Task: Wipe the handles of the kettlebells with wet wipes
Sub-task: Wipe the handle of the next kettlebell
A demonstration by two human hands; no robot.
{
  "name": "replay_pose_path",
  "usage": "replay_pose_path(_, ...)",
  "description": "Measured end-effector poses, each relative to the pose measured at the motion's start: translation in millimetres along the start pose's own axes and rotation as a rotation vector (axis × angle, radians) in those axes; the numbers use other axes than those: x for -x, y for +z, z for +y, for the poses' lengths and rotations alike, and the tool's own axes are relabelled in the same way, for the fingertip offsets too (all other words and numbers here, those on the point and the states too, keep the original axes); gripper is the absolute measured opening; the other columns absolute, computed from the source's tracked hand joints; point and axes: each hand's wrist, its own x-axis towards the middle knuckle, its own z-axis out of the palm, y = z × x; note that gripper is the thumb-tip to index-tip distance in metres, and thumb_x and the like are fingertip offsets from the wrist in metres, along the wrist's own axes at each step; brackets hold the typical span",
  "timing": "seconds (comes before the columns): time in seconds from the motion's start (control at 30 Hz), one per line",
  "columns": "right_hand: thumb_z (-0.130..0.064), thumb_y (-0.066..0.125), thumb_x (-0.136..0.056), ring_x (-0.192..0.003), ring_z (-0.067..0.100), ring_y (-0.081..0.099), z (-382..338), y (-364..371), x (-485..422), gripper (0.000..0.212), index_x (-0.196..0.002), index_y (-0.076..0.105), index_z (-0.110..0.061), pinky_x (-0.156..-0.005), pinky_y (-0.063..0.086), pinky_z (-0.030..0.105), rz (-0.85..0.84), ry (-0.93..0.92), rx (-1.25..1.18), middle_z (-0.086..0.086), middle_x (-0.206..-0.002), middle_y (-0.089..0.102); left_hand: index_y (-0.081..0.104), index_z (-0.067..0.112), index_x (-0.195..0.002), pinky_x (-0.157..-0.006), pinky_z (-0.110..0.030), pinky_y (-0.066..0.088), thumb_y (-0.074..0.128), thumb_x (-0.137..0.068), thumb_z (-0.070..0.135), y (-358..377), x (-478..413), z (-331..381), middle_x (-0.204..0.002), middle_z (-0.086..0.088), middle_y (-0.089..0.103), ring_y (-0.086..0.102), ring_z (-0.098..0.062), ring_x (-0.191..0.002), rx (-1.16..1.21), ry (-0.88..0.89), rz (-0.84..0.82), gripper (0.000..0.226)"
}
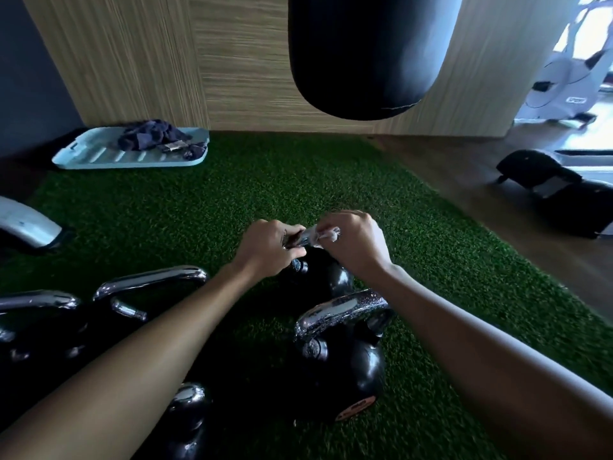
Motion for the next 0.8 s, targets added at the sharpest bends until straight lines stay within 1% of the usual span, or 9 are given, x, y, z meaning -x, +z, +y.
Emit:
replay_pose_path(0.07,-0.017,0.076,-0.083,-0.081,0.006,0.067,7,-1,4,0.016,-0.093,0.080,-0.029,-0.067,0.058,0.027,0.046,0.014,0.016,-0.012,-0.095,0.077,0.067,0.023,-0.133,-0.079,-0.019,0.046,0.079,-0.087,0.033,0,3,0,-0.100,-0.003,0.079,0.069,-0.010,-0.085,0.009,0.006,-0.009,0.049)
replay_pose_path(0.1,-0.015,0.075,-0.084,-0.081,0.006,0.066,14,-4,5,0.019,-0.095,0.081,-0.030,-0.068,0.057,0.024,0.078,0.056,0.005,-0.011,-0.097,0.077,0.066,0.022,-0.133,-0.081,-0.018,0.045,0.080,-0.087,0.032,0,4,0,-0.100,-0.003,0.079,0.071,-0.014,-0.086,0.005,0.011,-0.012,0.050)
replay_pose_path(0.17,-0.017,0.073,-0.086,-0.078,0.002,0.066,29,-10,5,0.021,-0.099,0.081,-0.031,-0.066,0.053,0.017,0.131,0.121,-0.012,-0.011,-0.097,0.077,0.067,0.023,-0.133,-0.062,-0.011,0.046,0.080,-0.085,0.032,-1,6,-3,-0.080,0.005,0.076,0.069,-0.008,-0.069,-0.003,0.026,-0.017,0.050)
replay_pose_path(0.23,-0.019,0.074,-0.087,-0.075,-0.003,0.066,34,-11,3,0.018,-0.099,0.081,-0.031,-0.065,0.053,0.013,0.136,0.102,-0.020,-0.012,-0.094,0.078,0.070,0.021,-0.130,-0.048,-0.006,0.038,0.082,-0.083,0.031,-1,7,-6,-0.057,0.019,0.055,0.054,0.003,-0.045,-0.003,0.055,-0.021,0.049)
replay_pose_path(0.33,-0.015,0.073,-0.087,-0.080,0.000,0.069,16,-3,3,0.019,-0.092,0.080,-0.030,-0.071,0.061,0.027,0.039,-0.066,-0.017,-0.012,-0.092,0.077,0.076,0.021,-0.117,-0.046,-0.011,0.035,0.082,-0.083,0.028,-3,8,-8,-0.049,0.026,0.040,0.048,0.008,-0.041,-0.051,0.119,-0.036,0.035)
replay_pose_path(0.47,-0.020,0.074,-0.086,-0.076,-0.002,0.069,12,-3,-3,0.019,-0.094,0.080,-0.036,-0.064,0.060,0.025,-0.015,-0.047,-0.007,-0.015,-0.091,0.077,0.075,0.021,-0.106,-0.044,-0.011,0.025,0.080,-0.085,0.030,-5,10,-14,-0.050,0.022,0.038,0.037,0.004,-0.041,-0.113,0.169,-0.038,0.024)
replay_pose_path(0.6,-0.034,0.078,-0.087,-0.070,-0.014,0.064,43,-18,-9,0.014,-0.101,0.080,-0.033,-0.057,0.048,0.003,0.040,0.126,-0.036,-0.016,-0.090,0.077,0.073,0.019,-0.117,-0.043,-0.011,0.028,0.079,-0.086,0.029,-6,7,-15,-0.052,0.021,0.040,0.036,0.005,-0.044,-0.102,0.161,-0.047,0.033)
replay_pose_path(0.67,-0.031,0.079,-0.087,-0.076,-0.015,0.063,50,-22,-10,0.015,-0.101,0.080,-0.032,-0.063,0.042,-0.002,0.033,0.172,-0.023,-0.016,-0.092,0.077,0.071,0.020,-0.123,-0.043,-0.009,0.026,0.079,-0.087,0.029,-5,5,-17,-0.058,0.017,0.048,0.035,0.005,-0.045,-0.094,0.150,-0.040,0.038)
replay_pose_path(0.8,-0.021,0.079,-0.085,-0.081,-0.011,0.068,38,-22,-15,0.016,-0.097,0.081,-0.032,-0.075,0.053,0.008,-0.057,0.046,-0.001,-0.018,-0.091,0.077,0.072,0.018,-0.124,-0.045,-0.008,0.026,0.081,-0.085,0.030,-5,7,-19,-0.063,0.016,0.051,0.033,0.011,-0.047,-0.098,0.162,-0.048,0.041)
